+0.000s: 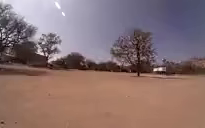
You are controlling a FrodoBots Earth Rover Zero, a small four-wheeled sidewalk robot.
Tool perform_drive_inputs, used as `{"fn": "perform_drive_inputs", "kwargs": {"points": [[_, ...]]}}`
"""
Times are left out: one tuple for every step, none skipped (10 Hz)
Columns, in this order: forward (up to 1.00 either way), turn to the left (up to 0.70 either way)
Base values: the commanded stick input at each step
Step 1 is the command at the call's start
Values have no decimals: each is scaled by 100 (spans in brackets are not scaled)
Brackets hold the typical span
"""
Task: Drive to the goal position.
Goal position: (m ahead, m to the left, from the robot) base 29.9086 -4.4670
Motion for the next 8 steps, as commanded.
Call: {"fn": "perform_drive_inputs", "kwargs": {"points": [[100, 0], [100, 0], [100, 0], [100, 0], [100, 0], [100, 0], [100, 0], [100, 0]]}}
